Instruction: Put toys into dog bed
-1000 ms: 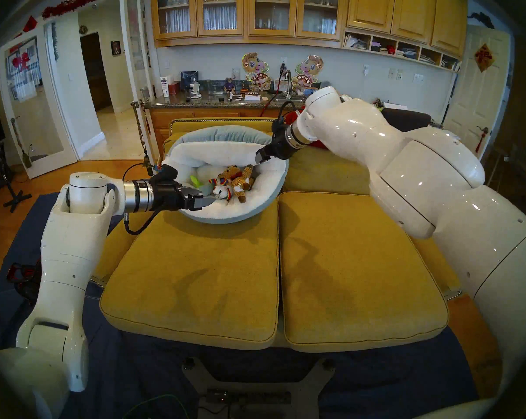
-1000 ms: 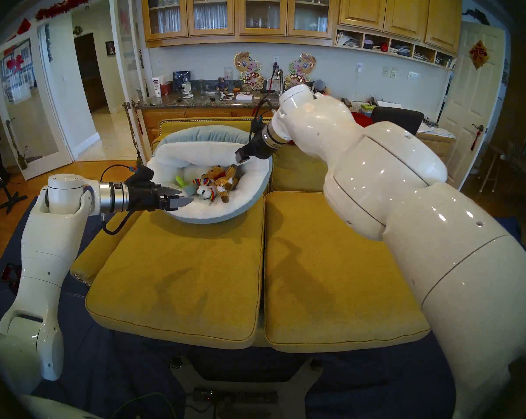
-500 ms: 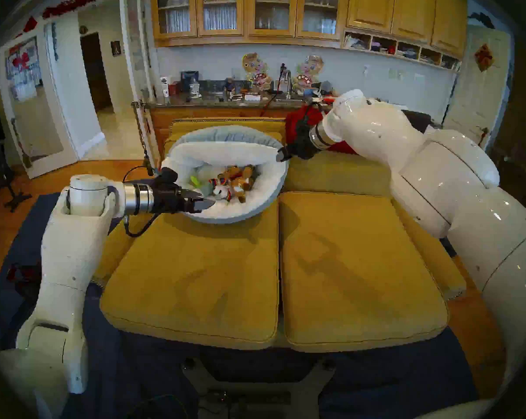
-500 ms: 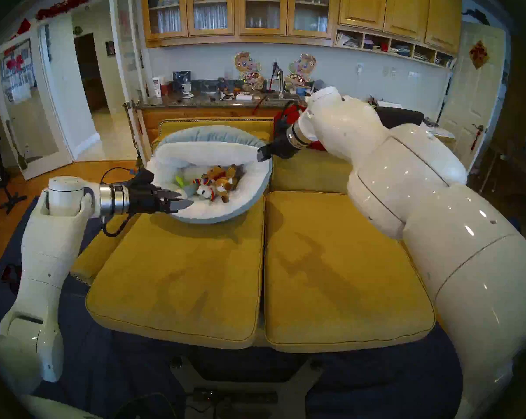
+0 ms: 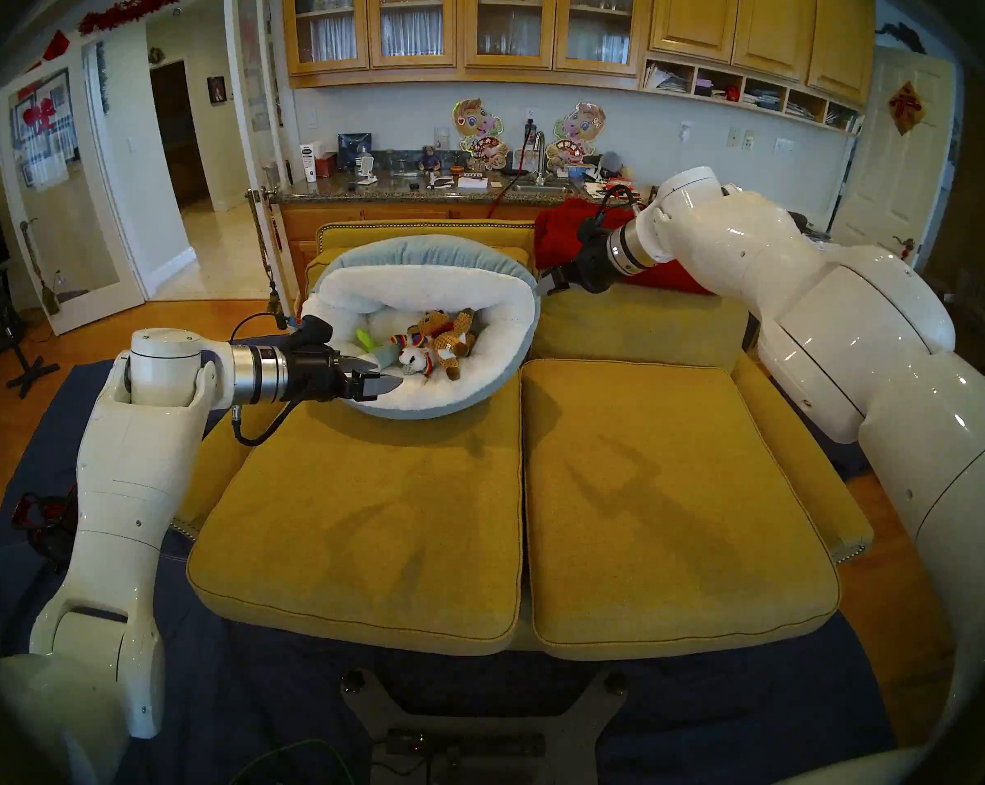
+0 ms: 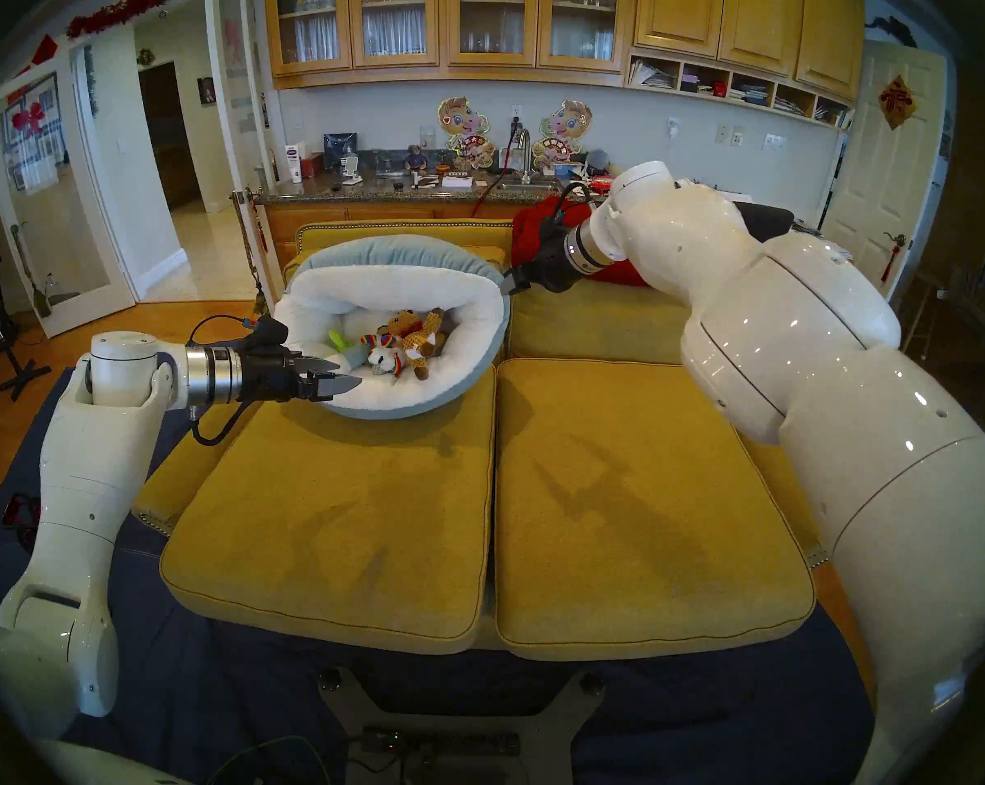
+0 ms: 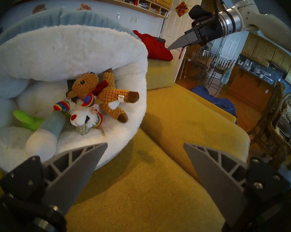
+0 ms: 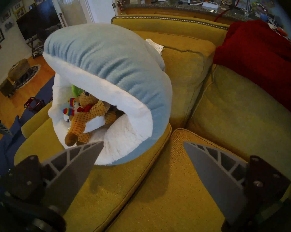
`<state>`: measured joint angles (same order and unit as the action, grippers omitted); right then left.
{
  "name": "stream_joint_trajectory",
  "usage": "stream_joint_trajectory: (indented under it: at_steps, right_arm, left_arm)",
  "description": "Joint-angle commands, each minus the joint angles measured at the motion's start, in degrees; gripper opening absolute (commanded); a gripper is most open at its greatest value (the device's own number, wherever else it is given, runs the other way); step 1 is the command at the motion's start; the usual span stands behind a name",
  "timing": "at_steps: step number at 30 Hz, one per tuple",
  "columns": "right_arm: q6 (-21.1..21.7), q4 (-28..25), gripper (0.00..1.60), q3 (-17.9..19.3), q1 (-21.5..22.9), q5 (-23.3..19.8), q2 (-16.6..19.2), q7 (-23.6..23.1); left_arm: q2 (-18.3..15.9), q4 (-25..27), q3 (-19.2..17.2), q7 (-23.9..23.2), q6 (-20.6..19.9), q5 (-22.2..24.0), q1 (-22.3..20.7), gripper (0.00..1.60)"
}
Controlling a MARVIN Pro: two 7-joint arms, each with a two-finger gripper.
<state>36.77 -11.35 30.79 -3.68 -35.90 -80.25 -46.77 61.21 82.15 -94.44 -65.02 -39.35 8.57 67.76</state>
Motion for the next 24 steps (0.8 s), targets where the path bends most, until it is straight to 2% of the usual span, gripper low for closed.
stream_joint_trajectory:
  at_steps: [1,14,24]
  right_arm:
    - [-1.99,-2.63,1.6,0.65,3.45,-0.41,0.61,-2.44]
    - [-4.54,-4.59,1.6,0.6,2.07,-0.42,1.22,-5.27]
    - [-6.23,-4.6,1.6,0.41,-1.23,-0.43,3.0,-7.2]
  left_arm:
    - [-0.08,0.9,-0.38,-0.08,0.2,0.26,-1.38,1.6]
    - [-0.18,0.68,-0.32,-0.07,0.25,0.17,-0.72,1.6]
    - [-0.26,0.56,-0.31,-0.07,0.33,0.13,-0.31,1.6]
